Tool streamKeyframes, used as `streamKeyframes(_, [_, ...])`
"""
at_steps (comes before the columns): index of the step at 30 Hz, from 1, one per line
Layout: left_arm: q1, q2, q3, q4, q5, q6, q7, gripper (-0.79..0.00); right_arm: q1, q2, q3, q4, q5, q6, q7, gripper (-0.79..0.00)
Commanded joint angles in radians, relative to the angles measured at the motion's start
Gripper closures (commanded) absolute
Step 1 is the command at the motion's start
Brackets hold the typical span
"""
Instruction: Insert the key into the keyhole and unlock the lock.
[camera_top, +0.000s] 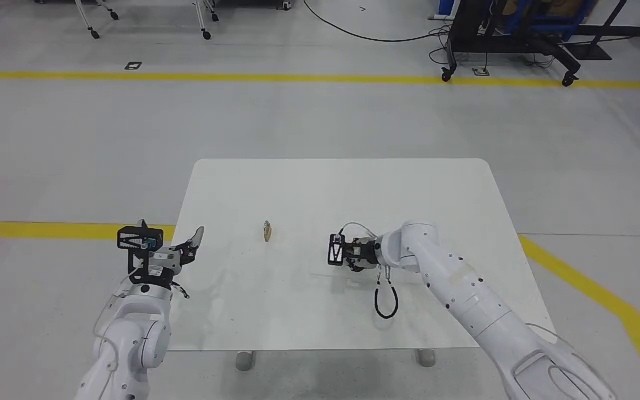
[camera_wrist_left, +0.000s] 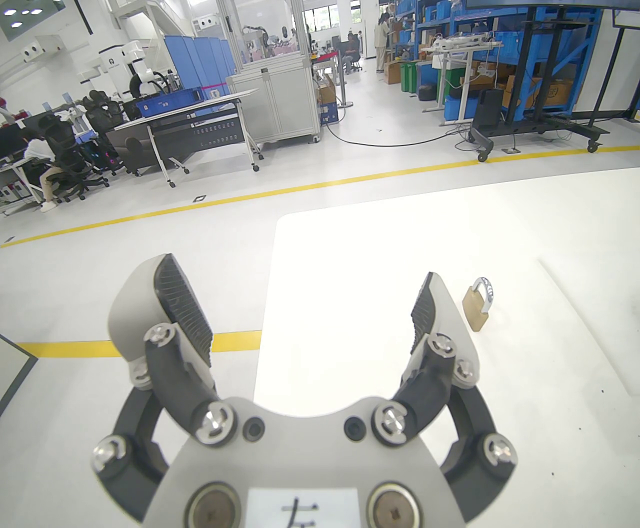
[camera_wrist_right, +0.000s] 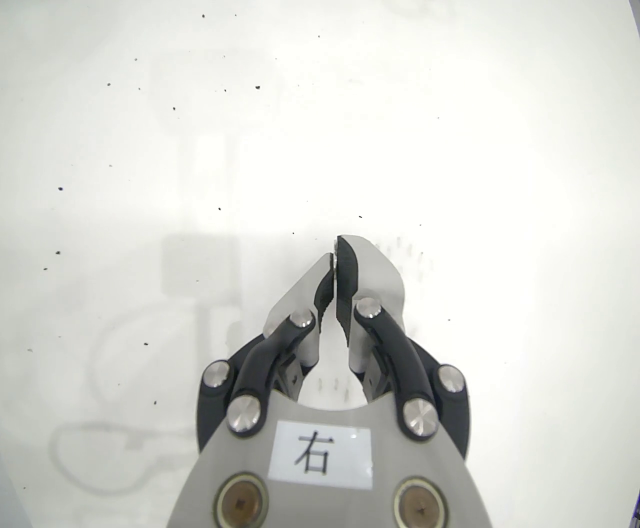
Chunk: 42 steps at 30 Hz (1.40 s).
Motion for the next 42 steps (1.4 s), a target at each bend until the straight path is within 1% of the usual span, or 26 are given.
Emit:
streamKeyframes(1, [0.000,0.000,0.000,0.000,0.000,0.000,0.000,-0.785,-0.006,0.005,0.007,-0.014,-0.010,-0.001,-0.019,0.000])
streamKeyframes(6, [0.000,0.000,0.000,0.000,0.000,0.000,0.000,-0.785,-0.027,0.018,0.022,-0.044,-0.044,-0.007,-0.053,0.000])
streamKeyframes(10, [0.000,0.000,0.000,0.000,0.000,0.000,0.000,-0.785,-0.040,0.028,0.042,-0.061,-0.061,-0.004,-0.107,0.000])
streamKeyframes(18, [0.000,0.000,0.000,0.000,0.000,0.000,0.000,-0.785,-0.071,0.063,0.110,-0.066,-0.124,-0.026,-0.302,0.000])
streamKeyframes(30, [-0.004,-0.001,0.002,-0.005,-0.007,-0.005,0.002,-0.785,-0.071,0.063,0.110,-0.066,-0.124,-0.026,-0.302,0.000])
streamKeyframes(33, [-0.036,-0.003,0.035,-0.047,0.003,-0.030,-0.035,-0.785,-0.071,0.063,0.110,-0.066,-0.124,-0.026,-0.302,0.000])
streamKeyframes(35, [-0.069,-0.004,0.082,-0.078,0.040,-0.069,-0.080,-0.785,-0.071,0.063,0.110,-0.066,-0.124,-0.026,-0.302,0.000])
streamKeyframes(37, [-0.114,-0.004,0.135,-0.105,0.103,-0.119,-0.144,-0.785,-0.084,0.064,0.117,-0.064,-0.123,0.011,-0.311,0.000])
streamKeyframes(39, [-0.161,-0.005,0.191,-0.124,0.143,-0.175,-0.217,-0.785,-0.096,0.069,0.127,-0.067,-0.130,0.022,-0.351,0.000])
streamKeyframes(42, [-0.248,-0.010,0.265,-0.124,0.159,-0.242,-0.323,-0.785,-0.110,0.082,0.138,-0.065,-0.181,0.016,-0.430,0.000])
